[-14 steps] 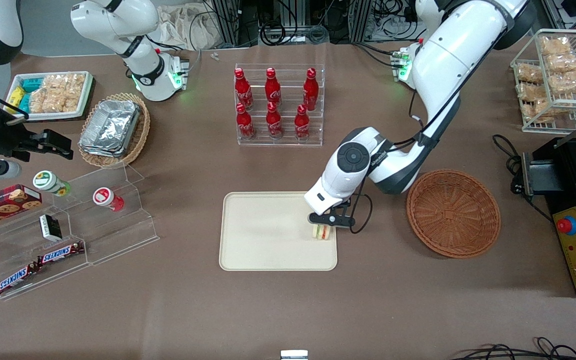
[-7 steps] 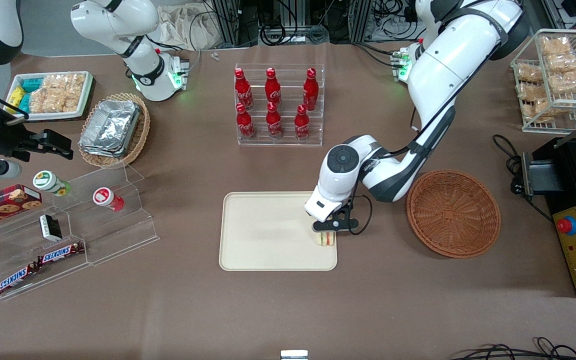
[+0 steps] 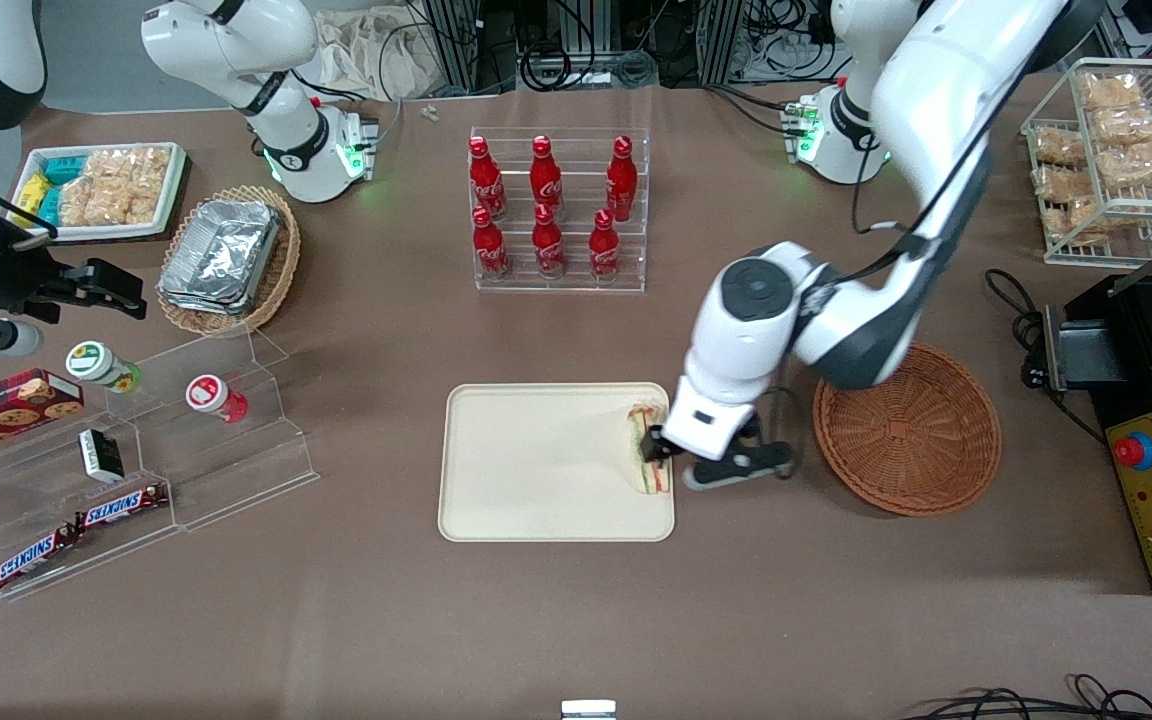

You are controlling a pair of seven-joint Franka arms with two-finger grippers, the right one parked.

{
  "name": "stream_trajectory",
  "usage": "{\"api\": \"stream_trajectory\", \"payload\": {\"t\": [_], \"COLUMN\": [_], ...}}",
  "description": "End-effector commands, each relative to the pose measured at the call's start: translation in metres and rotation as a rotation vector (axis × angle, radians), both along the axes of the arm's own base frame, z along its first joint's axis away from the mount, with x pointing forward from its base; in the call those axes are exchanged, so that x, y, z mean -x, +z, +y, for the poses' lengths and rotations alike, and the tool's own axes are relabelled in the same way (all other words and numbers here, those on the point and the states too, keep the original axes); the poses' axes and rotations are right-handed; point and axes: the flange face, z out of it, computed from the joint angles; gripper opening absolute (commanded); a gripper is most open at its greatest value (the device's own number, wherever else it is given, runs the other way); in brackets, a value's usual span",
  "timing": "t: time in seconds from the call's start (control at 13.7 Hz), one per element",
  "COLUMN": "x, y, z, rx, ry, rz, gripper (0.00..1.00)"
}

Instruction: Place sandwich from basket to tray

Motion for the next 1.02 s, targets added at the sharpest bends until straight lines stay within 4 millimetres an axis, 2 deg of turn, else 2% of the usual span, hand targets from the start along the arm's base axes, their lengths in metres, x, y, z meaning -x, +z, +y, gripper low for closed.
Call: {"api": "stream_trajectory", "payload": {"t": [0.0, 0.15, 0.22, 0.29, 0.44, 0.66, 0.88, 0.95], "x": [-0.011, -0.019, -0.010, 0.001, 0.016, 0.051, 0.088, 0.097], "y": [0.044, 0.083, 0.114, 0.131, 0.152, 0.191, 0.223, 0.228], "z": [0.042, 0.094, 0.131, 0.146, 0.190, 0.240, 0.267, 0.272], "rx": [-0.009, 0.033, 0.039, 0.010, -0.037, -0.001, -0.030, -0.034], "ry": [0.010, -0.042, -0.106, -0.132, -0.096, -0.116, -0.099, -0.088], "rz": [0.074, 0.164, 0.232, 0.263, 0.336, 0.435, 0.439, 0.433], "gripper": [1.00, 1.00, 1.00, 1.00, 1.00, 1.00, 1.00, 1.00]}}
